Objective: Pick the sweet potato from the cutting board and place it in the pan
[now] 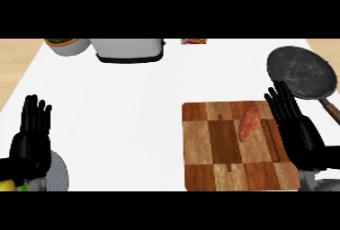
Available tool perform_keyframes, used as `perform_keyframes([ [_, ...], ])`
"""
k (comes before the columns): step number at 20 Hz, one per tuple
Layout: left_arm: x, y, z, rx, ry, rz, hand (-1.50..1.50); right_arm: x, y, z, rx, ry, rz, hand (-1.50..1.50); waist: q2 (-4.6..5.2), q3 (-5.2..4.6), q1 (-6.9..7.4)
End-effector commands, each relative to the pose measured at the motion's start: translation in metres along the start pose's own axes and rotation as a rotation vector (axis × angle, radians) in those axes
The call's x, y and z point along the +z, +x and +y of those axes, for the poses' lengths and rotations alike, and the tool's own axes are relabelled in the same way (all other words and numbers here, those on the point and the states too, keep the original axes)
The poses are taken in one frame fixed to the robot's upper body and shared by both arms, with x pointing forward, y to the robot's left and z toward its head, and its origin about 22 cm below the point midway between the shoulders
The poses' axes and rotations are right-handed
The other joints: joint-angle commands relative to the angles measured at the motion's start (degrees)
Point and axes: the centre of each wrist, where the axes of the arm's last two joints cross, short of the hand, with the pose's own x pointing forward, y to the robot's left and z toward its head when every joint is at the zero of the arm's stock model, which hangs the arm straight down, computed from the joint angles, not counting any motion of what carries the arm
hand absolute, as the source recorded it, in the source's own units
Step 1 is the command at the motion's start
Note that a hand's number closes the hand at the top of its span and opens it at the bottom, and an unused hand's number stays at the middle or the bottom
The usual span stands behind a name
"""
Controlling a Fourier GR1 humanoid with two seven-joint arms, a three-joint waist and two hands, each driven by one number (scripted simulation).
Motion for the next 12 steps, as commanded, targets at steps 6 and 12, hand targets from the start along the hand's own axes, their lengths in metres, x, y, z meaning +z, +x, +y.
perform_keyframes([
  [6,-0.042,0.035,-0.015,-0.048,-0.23,0.089,0.0,-0.069,0.063,-0.084,-0.094,0.01,-0.3,1.5,1.81,-1.21,0.7],
  [12,-0.044,0.035,-0.024,-0.003,-0.251,0.185,0.0,0.024,0.002,-0.128,0.469,-0.128,-0.134,-1.5,0.96,-1.36,-1.78],
])
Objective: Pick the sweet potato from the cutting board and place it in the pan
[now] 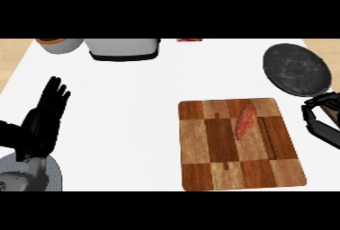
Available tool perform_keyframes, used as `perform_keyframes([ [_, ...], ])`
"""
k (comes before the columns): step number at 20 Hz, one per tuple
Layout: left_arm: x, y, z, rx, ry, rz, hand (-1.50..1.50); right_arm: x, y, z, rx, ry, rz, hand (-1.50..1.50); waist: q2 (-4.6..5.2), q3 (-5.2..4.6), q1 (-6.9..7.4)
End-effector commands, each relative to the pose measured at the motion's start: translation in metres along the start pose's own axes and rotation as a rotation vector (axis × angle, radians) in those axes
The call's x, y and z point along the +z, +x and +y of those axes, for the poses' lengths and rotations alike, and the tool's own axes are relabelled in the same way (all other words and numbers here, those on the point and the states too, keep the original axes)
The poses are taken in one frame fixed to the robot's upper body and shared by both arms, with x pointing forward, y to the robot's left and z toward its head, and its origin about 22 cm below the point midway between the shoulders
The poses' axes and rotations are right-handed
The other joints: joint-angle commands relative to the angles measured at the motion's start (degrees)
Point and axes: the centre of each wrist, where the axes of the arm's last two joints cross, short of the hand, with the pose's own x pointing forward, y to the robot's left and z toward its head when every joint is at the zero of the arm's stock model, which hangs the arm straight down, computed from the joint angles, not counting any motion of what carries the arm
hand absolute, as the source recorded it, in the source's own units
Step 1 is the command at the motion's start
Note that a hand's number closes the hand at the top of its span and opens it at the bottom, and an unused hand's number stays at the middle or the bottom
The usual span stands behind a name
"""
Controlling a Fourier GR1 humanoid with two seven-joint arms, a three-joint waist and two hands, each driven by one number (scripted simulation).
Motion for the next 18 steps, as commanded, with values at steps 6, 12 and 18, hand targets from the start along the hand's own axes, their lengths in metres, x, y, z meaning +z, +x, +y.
perform_keyframes([
  [6,-0.004,0.014,-0.005,0.011,-0.067,0.037,0.0,0.046,-0.002,-0.072,0.369,0.067,0.027,-1.5,-0.28,-0.12,0.9],
  [12,-0.016,0.017,-0.015,0.019,-0.068,0.036,0.0,0.004,0.024,-0.063,0.468,0.175,0.031,-1.5,-0.15,-0.13,1.54],
  [18,-0.014,0.006,-0.023,0.0,-0.089,0.03,0.0,-0.042,0.067,-0.038,0.722,0.319,0.129,-1.5,0.06,-0.21,2.95],
])
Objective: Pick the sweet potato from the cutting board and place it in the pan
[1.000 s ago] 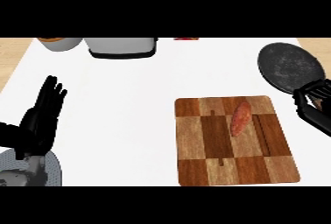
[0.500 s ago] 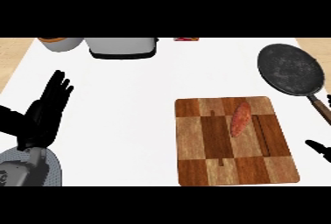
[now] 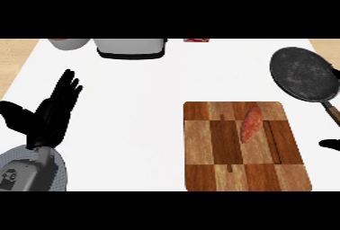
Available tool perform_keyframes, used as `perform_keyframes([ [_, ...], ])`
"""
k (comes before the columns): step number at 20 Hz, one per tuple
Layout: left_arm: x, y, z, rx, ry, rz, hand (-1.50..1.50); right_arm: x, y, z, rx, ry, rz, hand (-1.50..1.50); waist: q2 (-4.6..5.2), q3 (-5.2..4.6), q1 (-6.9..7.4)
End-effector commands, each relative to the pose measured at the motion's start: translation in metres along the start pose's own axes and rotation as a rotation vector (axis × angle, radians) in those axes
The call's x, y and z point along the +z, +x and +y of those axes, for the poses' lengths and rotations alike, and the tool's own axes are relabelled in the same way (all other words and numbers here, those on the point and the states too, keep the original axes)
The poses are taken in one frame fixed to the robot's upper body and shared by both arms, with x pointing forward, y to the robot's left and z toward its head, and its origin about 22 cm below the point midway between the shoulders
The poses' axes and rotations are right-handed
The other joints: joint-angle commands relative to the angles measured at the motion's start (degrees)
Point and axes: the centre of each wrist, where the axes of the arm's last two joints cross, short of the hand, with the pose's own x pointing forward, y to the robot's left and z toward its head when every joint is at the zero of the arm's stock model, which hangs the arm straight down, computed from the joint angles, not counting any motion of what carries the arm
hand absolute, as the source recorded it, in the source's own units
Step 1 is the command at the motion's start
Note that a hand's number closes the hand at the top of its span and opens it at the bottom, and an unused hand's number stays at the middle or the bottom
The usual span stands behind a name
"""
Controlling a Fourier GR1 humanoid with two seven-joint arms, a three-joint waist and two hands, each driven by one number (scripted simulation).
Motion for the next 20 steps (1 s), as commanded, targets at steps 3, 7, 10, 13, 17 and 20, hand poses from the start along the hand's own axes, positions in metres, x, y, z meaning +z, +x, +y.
perform_keyframes([
  [3,0.0,-0.004,-0.003,-0.003,-0.006,0.002,0.0,-0.042,0.036,0.004,0.17,0.148,0.087,-1.5,0.1,0.01,1.05],
  [7,0.001,-0.001,-0.012,-0.007,-0.031,-0.003,0.0,-0.049,0.034,0.019,0.271,0.363,0.157,-1.5,0.26,0.04,1.71],
  [10,-0.002,0.006,-0.002,-0.004,-0.004,-0.001,0.0,-0.05,0.053,0.031,0.299,0.527,0.201,-1.5,-0.1,0.0,0.68],
  [13,-0.009,0.007,0.008,-0.006,0.011,-0.008,0.0,-0.053,0.055,0.04,0.321,0.569,0.188,-1.5,-0.14,0.05,-0.46],
  [17,0.008,-0.02,0.008,0.001,0.016,-0.004,0.0,-0.046,0.075,0.051,0.369,0.584,0.161,-1.5,-0.24,0.04,-0.77],
  [20,-0.002,-0.002,0.001,0.008,-0.009,0.01,0.0,-0.048,0.079,0.054,0.513,0.574,0.195,-1.5,-0.22,0.04,-0.87],
])
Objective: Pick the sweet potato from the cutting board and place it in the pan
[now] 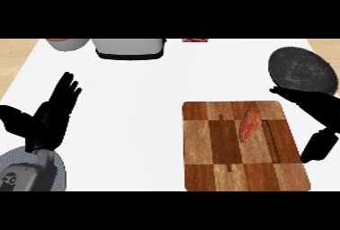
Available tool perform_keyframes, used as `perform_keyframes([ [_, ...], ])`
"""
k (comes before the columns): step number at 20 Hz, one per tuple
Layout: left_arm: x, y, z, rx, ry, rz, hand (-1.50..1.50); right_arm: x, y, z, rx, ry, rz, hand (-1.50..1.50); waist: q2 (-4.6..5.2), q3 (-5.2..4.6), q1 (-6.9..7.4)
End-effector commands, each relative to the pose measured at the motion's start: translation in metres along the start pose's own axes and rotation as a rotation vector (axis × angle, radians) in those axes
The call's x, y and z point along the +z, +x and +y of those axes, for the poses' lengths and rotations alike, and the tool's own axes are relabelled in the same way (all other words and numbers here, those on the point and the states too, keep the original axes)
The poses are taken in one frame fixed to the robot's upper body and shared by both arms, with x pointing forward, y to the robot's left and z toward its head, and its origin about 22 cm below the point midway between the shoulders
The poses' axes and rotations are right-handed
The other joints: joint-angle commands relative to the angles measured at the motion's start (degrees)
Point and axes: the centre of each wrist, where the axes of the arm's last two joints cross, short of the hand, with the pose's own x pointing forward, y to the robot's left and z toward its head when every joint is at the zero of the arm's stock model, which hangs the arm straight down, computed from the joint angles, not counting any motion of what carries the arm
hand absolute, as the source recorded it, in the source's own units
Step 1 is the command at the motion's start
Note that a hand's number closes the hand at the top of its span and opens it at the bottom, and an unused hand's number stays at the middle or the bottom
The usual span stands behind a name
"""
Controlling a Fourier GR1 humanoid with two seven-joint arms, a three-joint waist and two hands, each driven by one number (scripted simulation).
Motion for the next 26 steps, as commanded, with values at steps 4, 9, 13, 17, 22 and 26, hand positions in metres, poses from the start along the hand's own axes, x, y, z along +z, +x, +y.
perform_keyframes([
  [4,-0.01,-0.007,0.004,-0.003,0.01,-0.003,0.0,-0.008,0.036,0.001,0.156,-0.01,0.089,-1.5,0.07,-0.01,-0.22],
  [9,-0.001,0.008,-0.005,-0.017,0.012,-0.007,0.0,-0.008,0.063,0.009,0.124,-0.04,0.046,-1.5,-0.04,0.01,-0.28],
  [13,-0.001,0.007,-0.011,-0.001,0.002,0.002,0.0,-0.034,0.068,0.0,0.123,-0.021,0.057,-1.5,0.05,0.02,-0.01],
  [17,-0.003,0.005,0.003,-0.001,0.003,0.009,0.0,-0.053,0.067,0.018,0.141,0.007,0.146,-1.5,0.1,0.02,0.06],
  [22,0.008,-0.009,0.009,-0.004,0.003,-0.004,0.0,-0.054,0.064,0.033,0.143,-0.009,0.178,-1.5,0.01,0.02,-0.03],
  [26,0.004,0.013,-0.009,0.003,-0.012,-0.015,0.0,-0.043,0.036,0.037,0.124,0.008,0.145,-1.5,-0.03,0.04,-0.32],
])
